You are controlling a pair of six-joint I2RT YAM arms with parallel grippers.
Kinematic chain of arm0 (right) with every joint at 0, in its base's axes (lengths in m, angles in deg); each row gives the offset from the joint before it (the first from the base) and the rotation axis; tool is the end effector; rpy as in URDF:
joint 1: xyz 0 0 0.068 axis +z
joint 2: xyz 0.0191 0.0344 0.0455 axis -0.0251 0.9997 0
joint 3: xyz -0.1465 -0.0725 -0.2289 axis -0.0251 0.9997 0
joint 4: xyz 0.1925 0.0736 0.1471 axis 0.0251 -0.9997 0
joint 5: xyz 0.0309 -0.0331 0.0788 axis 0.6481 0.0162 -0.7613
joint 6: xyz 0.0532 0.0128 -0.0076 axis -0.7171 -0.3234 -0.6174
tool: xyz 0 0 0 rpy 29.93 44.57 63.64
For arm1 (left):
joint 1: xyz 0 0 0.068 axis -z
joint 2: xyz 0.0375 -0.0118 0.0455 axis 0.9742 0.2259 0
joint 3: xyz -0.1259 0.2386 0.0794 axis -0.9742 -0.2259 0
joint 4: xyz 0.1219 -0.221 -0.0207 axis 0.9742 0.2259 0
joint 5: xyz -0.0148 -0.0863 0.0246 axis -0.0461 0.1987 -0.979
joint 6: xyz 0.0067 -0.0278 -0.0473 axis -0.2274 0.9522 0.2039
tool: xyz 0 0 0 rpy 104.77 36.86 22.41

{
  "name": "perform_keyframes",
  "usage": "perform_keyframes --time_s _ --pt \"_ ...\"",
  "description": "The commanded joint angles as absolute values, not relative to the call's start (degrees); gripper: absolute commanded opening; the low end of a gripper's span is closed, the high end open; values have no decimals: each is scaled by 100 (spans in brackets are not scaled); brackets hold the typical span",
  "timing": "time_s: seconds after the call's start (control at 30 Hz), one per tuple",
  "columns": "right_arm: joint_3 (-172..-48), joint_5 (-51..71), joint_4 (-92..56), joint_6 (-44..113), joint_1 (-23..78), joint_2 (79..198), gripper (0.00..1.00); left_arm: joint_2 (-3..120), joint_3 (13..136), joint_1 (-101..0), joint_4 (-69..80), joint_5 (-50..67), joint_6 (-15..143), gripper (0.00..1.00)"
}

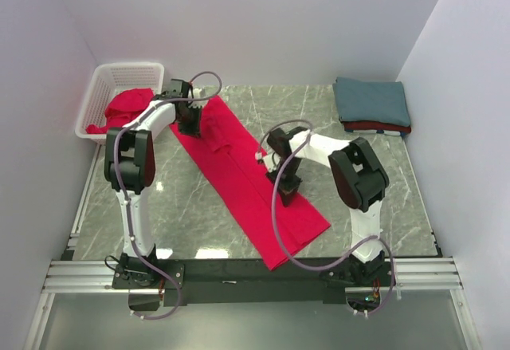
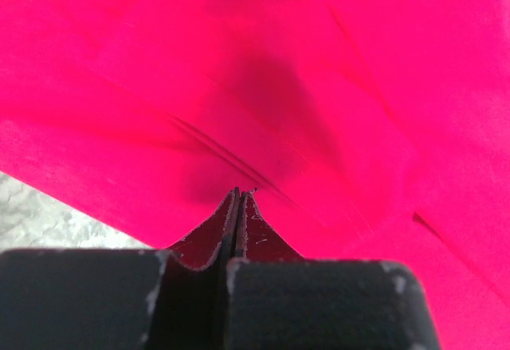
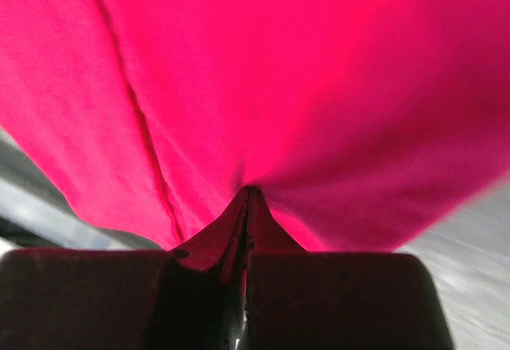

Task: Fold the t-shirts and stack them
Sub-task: Fold the tshirt

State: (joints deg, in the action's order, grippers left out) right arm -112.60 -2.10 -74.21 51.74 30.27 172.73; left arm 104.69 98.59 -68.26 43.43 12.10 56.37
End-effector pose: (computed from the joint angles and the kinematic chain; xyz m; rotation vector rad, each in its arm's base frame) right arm 0.2953 0.1974 0.1550 1.0482 -2.7795 -0.4925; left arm 0.4491 -0.0763 0.2021 0.1723 2.6412 -0.3465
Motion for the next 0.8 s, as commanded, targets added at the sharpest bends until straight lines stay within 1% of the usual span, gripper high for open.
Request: perform_keyframes --time_s 0.0,0.13,0.17,0.2,0.3,0.43,0.5,0.6,0.63,0.7,0.77 --pt "-10969 -532 -7307 5164 3494 17318 0 10690 10160 -6772 4313 1179 5794 1" --pt "-10960 -1446 -7246 5041 3916 17327 0 11252 10493 -6588 4427 1118 5776 1" --pt "-10968 -1631 -7237 5040 4013 17335 0 11358 10668 -6500 4436 1179 5776 1" --pt "-11003 -2128 -7202 5031 4170 17327 0 11455 10757 -6465 4453 1275 5785 1" --pt "-11196 -2807 -7035 4882 4391 17231 0 11833 11239 -6280 4444 1452 5776 1" --pt "-11495 -2907 -6851 4689 4365 16827 0 12342 12162 -6052 4576 1575 5627 1" --pt "-11618 -2846 -6710 4601 4260 16511 0 12370 12514 -5999 4498 1688 5583 1" --pt "-11733 -2880 -6359 4320 3822 16151 1 12038 12647 -5998 4288 1838 5574 1" --pt "-11794 -2933 -6054 4154 3490 16079 2 11914 12569 -6016 4208 1865 5591 1" --pt "-11908 -3003 -5718 3767 3136 15982 3 11485 12437 -6051 4094 1900 5670 2" --pt "-12293 -2969 -5350 3389 2663 16061 5 11150 11998 -6156 3891 1996 5854 4"
